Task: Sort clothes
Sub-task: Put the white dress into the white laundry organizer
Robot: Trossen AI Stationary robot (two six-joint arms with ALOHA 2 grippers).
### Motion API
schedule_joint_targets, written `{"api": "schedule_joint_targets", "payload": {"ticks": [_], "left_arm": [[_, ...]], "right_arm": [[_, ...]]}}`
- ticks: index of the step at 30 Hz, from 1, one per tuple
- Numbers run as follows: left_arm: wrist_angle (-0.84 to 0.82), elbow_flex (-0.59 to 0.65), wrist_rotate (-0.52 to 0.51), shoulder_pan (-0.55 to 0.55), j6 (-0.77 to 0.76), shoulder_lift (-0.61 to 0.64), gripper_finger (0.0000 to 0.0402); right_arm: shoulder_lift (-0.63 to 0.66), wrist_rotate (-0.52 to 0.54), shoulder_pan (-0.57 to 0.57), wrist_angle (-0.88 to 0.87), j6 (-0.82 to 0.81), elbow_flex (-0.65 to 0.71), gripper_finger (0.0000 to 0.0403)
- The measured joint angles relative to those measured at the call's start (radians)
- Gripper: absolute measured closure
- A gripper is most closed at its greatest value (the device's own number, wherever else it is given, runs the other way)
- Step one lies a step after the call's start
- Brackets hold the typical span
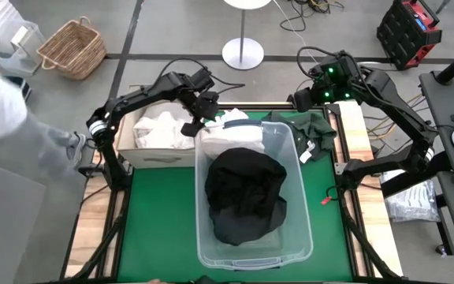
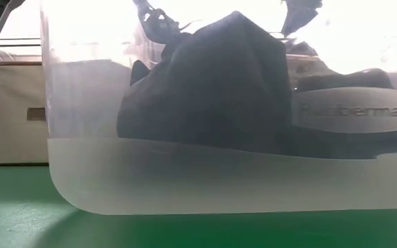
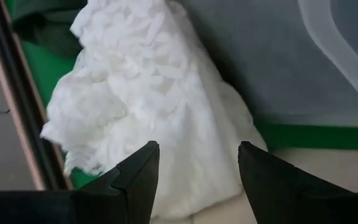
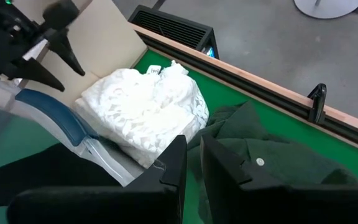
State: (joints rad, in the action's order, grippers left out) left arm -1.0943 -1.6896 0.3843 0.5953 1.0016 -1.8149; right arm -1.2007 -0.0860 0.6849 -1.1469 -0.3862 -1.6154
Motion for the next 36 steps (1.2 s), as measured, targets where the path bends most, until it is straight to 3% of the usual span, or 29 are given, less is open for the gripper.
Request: {"api": "schedule_joint_targets", "payload": {"ticks": [16, 22, 32, 36], "left_arm": [[0.045, 0.065, -0.039, -0.012, -0.045, -0.009, 0.0205], [0.036, 0.069, -0.039, -0.027, 0.018, -0.036, 0.0205], [0.106, 0.067, -0.038, -0.005, -0.078, -0.068, 0.0205], [0.009, 0.069, -0.013, -0.005, 0.058, -0.069, 0.0205]], "right_arm": [[0.000, 0.000, -0.013, 0.000, -0.008, 0.000, 0.0364], [0.000, 0.000, -0.038, 0.000, -0.008, 0.000, 0.0364], [0.000, 0.000, -0.061, 0.000, -0.011, 0.000, 0.0364], [0.000, 0.000, -0.061, 0.000, -0.014, 0.000, 0.0364]]}}
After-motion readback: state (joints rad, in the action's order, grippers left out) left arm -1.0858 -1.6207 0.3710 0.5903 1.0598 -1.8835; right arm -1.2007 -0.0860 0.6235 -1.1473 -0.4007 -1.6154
